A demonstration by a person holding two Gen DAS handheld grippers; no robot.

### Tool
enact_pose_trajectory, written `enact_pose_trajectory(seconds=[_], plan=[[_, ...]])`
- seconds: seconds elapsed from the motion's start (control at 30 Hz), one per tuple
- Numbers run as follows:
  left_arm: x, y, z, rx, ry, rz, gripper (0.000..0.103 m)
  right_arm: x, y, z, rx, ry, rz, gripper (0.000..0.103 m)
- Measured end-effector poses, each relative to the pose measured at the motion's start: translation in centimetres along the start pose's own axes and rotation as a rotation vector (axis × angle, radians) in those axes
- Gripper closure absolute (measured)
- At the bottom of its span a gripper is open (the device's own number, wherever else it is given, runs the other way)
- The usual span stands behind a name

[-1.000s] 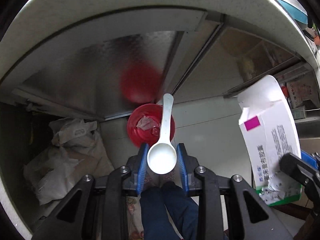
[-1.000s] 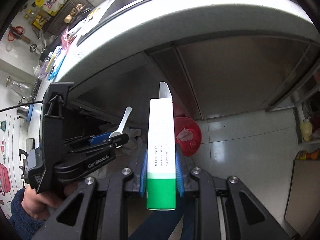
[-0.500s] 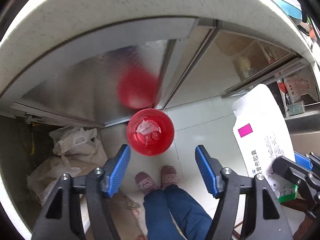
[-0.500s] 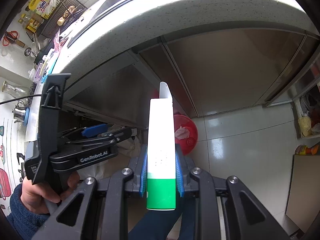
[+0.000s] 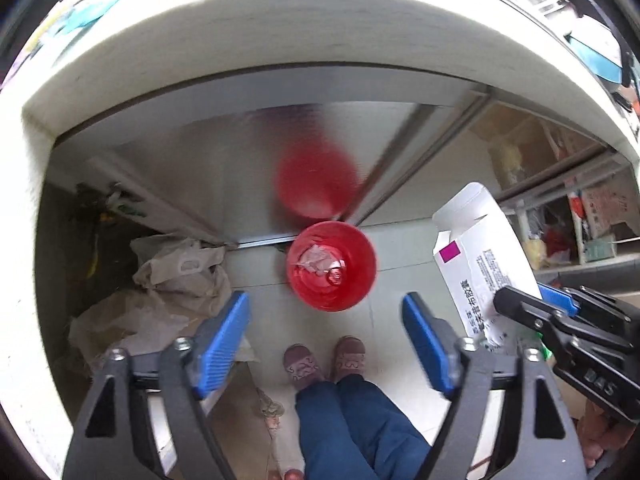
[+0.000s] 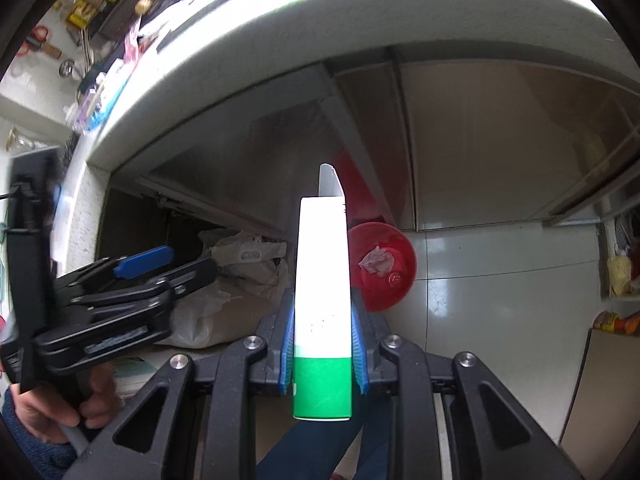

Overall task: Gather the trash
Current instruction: 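Open the left gripper over the red bin to drop the scoop, then open the right gripper over the red bin to drop the medicine box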

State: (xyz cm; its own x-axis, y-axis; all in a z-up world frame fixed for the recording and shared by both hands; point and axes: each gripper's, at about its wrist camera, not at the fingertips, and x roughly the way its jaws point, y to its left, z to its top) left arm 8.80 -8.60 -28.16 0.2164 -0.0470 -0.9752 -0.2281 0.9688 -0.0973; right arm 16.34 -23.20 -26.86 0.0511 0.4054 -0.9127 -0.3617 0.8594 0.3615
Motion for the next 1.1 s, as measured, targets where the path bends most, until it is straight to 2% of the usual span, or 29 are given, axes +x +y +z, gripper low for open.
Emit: enact_pose_trajectory(seconds=[0.07,0.13,0.23,0.3,0.43,0.6,0.97,1.03,1.1], plan=[[0.0,0.8,-0.3,-0.012,-0.006,0.029,0.02,1.4,0.2,0.2,-0.016,0.021,-0.003,0.081],[0.2,1.6,-0.6,-0.029,0.003,0.029,0.012,2.9,0.4,0.3,-0.03,0.043,-0.008,0.081],[0.5,2.7,-0.9,-0.041,0.006,0.044,0.009,4.7,0.5,0.5,-0.053,0.063,-0.012,0.081],[0.7,3.0,-1.1,-0.031,0.016,0.065,0.009,5.5,0.6,0.6,-0.066,0.071,-0.017,0.081],[0.8,3.6,-1.2,-0.038,0.022,0.053,0.009,6.7,0.6,0.8,-0.081,0.078,-0.029,0.081],[1.3,4.1,-1.5,-0.036,0.033,0.094,0.008,7.4,1.1,1.2,-0.092,0.081,-0.035,0.081],[1.6,5.5,-2.0,-0.074,0.049,0.096,0.007,8.8,2.6,1.4,-0.149,0.086,-0.076,0.079],[1.7,5.8,-2.0,-0.082,0.051,0.097,0.007,9.1,2.9,1.4,-0.169,0.083,-0.099,0.068],[1.6,6.1,-2.1,-0.09,0.049,0.097,0.007,9.5,3.2,1.3,-0.164,0.086,-0.087,0.05]])
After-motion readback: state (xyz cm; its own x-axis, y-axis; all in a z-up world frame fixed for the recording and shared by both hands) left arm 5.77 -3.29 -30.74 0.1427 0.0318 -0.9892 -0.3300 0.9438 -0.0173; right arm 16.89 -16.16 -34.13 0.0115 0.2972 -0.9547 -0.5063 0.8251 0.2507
